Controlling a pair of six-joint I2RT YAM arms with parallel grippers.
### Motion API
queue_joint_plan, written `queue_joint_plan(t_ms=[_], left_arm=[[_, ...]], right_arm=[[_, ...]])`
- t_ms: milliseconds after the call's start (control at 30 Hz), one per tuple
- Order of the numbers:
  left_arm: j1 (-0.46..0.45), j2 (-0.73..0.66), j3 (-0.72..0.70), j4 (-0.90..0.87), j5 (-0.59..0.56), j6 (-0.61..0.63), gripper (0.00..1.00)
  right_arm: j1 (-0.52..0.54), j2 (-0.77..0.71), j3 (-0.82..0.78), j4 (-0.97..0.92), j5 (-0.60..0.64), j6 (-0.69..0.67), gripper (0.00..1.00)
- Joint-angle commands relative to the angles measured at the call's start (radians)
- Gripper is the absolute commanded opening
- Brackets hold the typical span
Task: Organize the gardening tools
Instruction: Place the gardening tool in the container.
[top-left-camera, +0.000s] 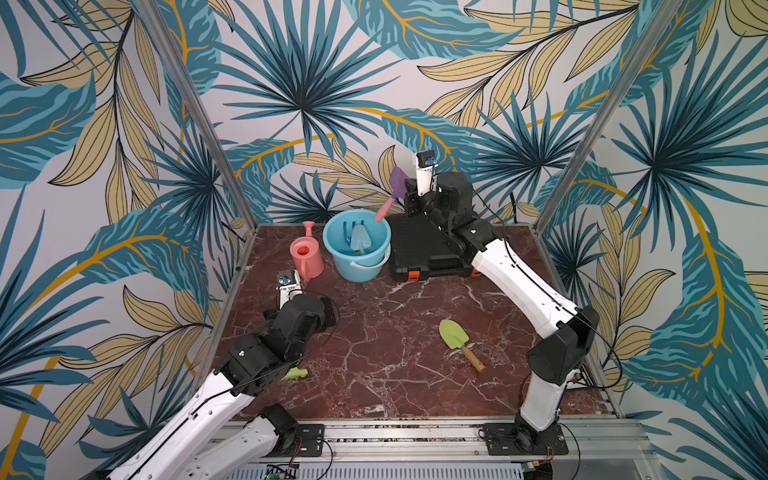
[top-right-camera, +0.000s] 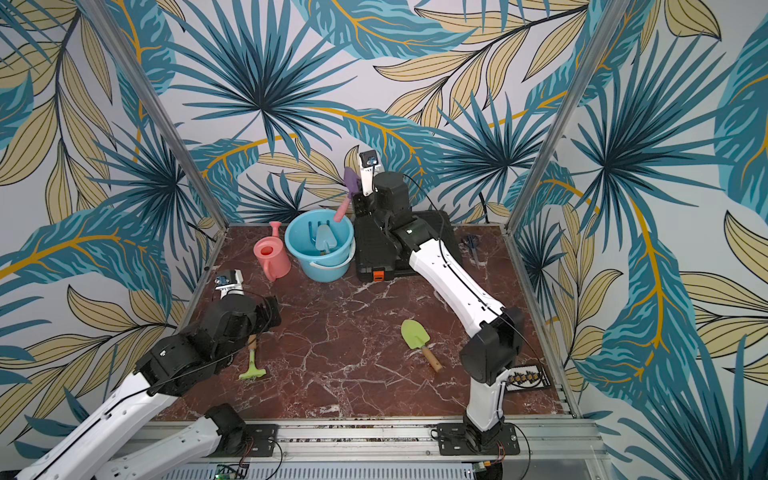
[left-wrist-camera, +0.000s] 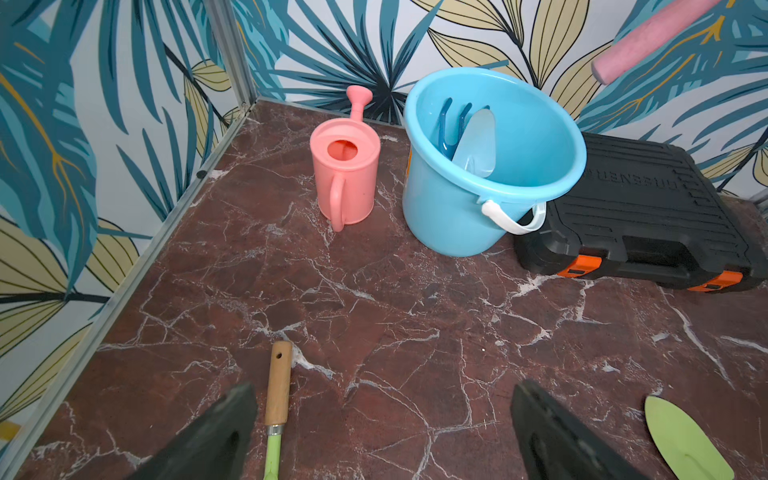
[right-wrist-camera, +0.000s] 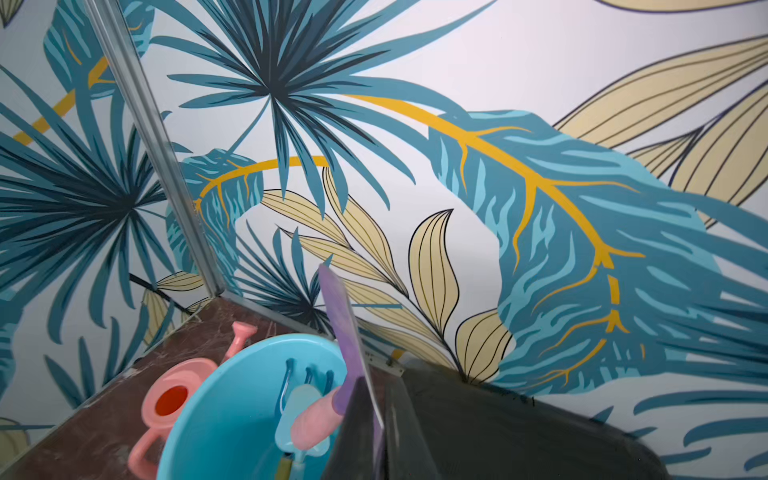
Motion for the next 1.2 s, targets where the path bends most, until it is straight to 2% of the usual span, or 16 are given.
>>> queue_joint_plan(t_ms=[0, 33, 133, 300, 433, 533, 733, 833, 1167], left_arm=[[0.001, -0.042, 0.075, -0.039, -0.134, 0.012, 0.92], [0.003, -0.062, 0.082, -0.043, -0.174, 0.012, 0.99], [0.021, -0.119, 0.082, -0.054, -0.248, -0.010, 1.00], [0.103, -0.241, 0.063, -0.110, -0.296, -0.098, 1.00], [0.141, -0.357, 0.007, -0.130, -0.336, -0.157, 1.00], [0.150, -0.434, -0.041, -0.134, -0.335, -0.190, 1.00], [0.152, -0.539, -0.099, -0.173, -0.332, -0.284, 1.00], [0.152, -0.563, -0.110, -0.195, -0.321, -0.321, 1.00], [0.152, -0.622, -0.101, -0.280, -0.303, -0.365, 1.00]], right_arm=[[-0.023, -0.030, 0.068, 0.034, 0.062, -0.031, 0.00], [-0.030, -0.030, 0.094, 0.047, 0.084, -0.042, 0.00], [-0.042, -0.029, 0.141, 0.092, 0.151, -0.070, 0.00], [-0.047, -0.013, 0.221, 0.172, 0.326, -0.169, 0.00], [-0.047, 0.003, 0.230, 0.322, 0.499, -0.261, 0.00], [-0.048, 0.052, 0.253, 0.458, 0.572, -0.356, 0.00], [-0.047, 0.197, 0.360, 0.532, 0.597, -0.513, 0.00], [-0.048, 0.258, 0.369, 0.588, 0.566, -0.573, 0.00], [-0.046, 0.403, 0.405, 0.616, 0.472, -0.626, 0.00]])
